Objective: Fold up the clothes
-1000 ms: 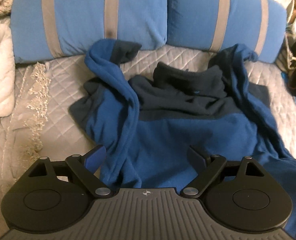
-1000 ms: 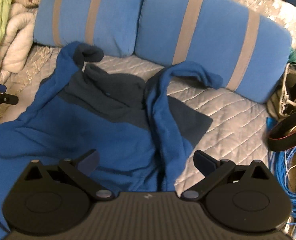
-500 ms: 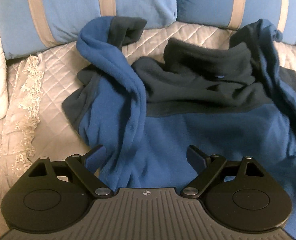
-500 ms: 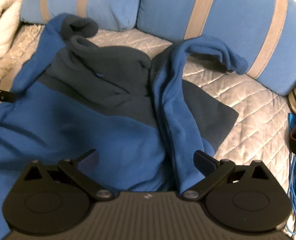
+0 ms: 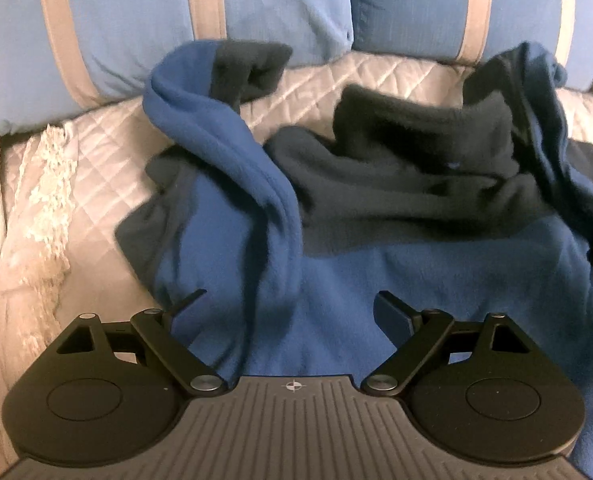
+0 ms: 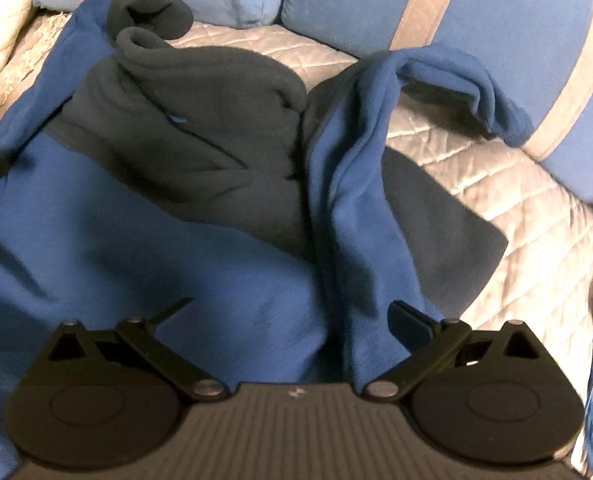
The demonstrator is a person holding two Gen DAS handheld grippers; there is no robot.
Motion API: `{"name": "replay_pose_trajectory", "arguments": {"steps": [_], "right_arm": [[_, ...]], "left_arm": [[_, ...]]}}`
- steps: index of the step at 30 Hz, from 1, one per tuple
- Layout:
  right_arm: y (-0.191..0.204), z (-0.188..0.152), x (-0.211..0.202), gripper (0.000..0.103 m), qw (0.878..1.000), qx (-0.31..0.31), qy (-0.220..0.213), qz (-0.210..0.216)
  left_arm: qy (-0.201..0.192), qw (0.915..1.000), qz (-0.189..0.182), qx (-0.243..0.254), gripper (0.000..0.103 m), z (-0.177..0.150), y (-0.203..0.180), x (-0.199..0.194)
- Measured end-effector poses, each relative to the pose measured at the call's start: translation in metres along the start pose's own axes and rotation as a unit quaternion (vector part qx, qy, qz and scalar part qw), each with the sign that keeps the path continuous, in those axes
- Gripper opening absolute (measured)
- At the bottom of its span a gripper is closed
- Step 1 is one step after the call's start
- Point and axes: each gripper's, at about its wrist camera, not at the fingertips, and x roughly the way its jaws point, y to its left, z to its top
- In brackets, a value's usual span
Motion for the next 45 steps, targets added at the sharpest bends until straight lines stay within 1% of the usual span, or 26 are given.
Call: {"name": "replay_pose_trajectory", "arguments": {"steps": [3,5,7,11,14,16,18,22,24,27,30,31,32,33,34,35,36,37,39,40,41,43,45], "right_arm": [[-0.015,0.007,-0.002,0.102,1.000,-0.014,-0.010,-0.006],[-0.027,0.012,-0.006,0.102,1.000,-0.013,-0.020,-0.008],[-0.039,0.017,-0.010,0.102,0.999,-0.011,-0.032,-0.009],[-0.062,0.025,-0.015,0.102,0.998,0.023,-0.065,0.000],[-0.077,0.030,-0.012,0.102,0.994,0.060,-0.085,0.017],[-0.081,0.031,-0.011,0.102,0.992,0.071,-0.103,0.024],[-0.087,0.035,-0.009,0.102,0.988,0.085,-0.122,0.033],[-0.100,0.045,-0.002,0.101,0.979,0.124,-0.147,0.060],[-0.109,0.050,0.006,0.097,0.972,0.153,-0.160,0.077],[-0.120,0.059,0.017,0.096,0.959,0.192,-0.181,0.105],[-0.126,0.068,0.028,0.095,0.948,0.218,-0.195,0.124],[-0.127,0.072,0.032,0.095,0.946,0.225,-0.197,0.127],[-0.128,0.076,0.038,0.093,0.944,0.233,-0.197,0.130],[-0.129,0.080,0.043,0.090,0.941,0.241,-0.196,0.132],[-0.130,0.083,0.049,0.087,0.939,0.250,-0.195,0.134],[-0.132,0.086,0.054,0.079,0.936,0.261,-0.194,0.135],[-0.134,0.088,0.057,0.066,0.934,0.269,-0.194,0.134],[-0.136,0.088,0.060,0.056,0.932,0.277,-0.193,0.133],[-0.141,0.088,0.061,0.013,0.930,0.287,-0.195,0.124],[-0.143,0.086,0.056,0.008,0.930,0.289,-0.198,0.112],[-0.146,0.084,0.052,0.008,0.930,0.290,-0.201,0.101],[-0.153,0.075,0.031,0.007,0.932,0.277,-0.223,0.072],[-0.163,0.063,0.004,0.007,0.931,0.267,-0.246,0.044]], "left_arm": [[-0.018,0.9998,-0.011,0.001,0.089,0.009,0.017,-0.007],[-0.038,0.9992,-0.013,-0.004,0.089,0.016,0.030,-0.012],[-0.062,0.9976,-0.024,-0.019,0.089,0.022,0.046,-0.017],[-0.101,0.9919,-0.056,-0.053,0.089,0.037,0.074,-0.017],[-0.126,0.9862,-0.074,-0.077,0.089,0.051,0.092,-0.007],[-0.137,0.9827,-0.088,-0.089,0.089,0.059,0.099,0.002],[-0.142,0.9793,-0.101,-0.102,0.089,0.069,0.105,0.015],[-0.145,0.9757,-0.104,-0.127,0.088,0.085,0.114,0.044],[-0.145,0.9738,-0.102,-0.142,0.088,0.092,0.120,0.059],[-0.139,0.9714,-0.097,-0.166,0.088,0.104,0.131,0.082],[-0.128,0.9680,-0.094,-0.194,0.088,0.109,0.144,0.102],[-0.125,0.9662,-0.100,-0.203,0.087,0.109,0.149,0.106],[-0.122,0.9636,-0.107,-0.212,0.081,0.109,0.152,0.110],[-0.120,0.9608,-0.115,-0.222,0.059,0.109,0.155,0.114],[-0.113,0.9596,-0.121,-0.227,0.040,0.109,0.155,0.117],[-0.106,0.9585,-0.126,-0.233,0.013,0.110,0.156,0.119],[-0.098,0.9595,-0.118,-0.236,0.013,0.110,0.155,0.118],[-0.105,0.9616,-0.110,-0.228,0.012,0.109,0.154,0.111],[-0.121,0.9654,-0.094,-0.211,0.011,0.106,0.152,0.096],[-0.133,0.9670,-0.082,-0.201,0.011,0.105,0.155,0.084],[-0.145,0.9683,-0.069,-0.191,0.011,0.103,0.158,0.072],[-0.169,0.9698,-0.044,-0.171,0.011,0.100,0.165,0.047],[-0.196,0.9660,-0.017,-0.167,0.011,0.093,0.184,0.017]]}}
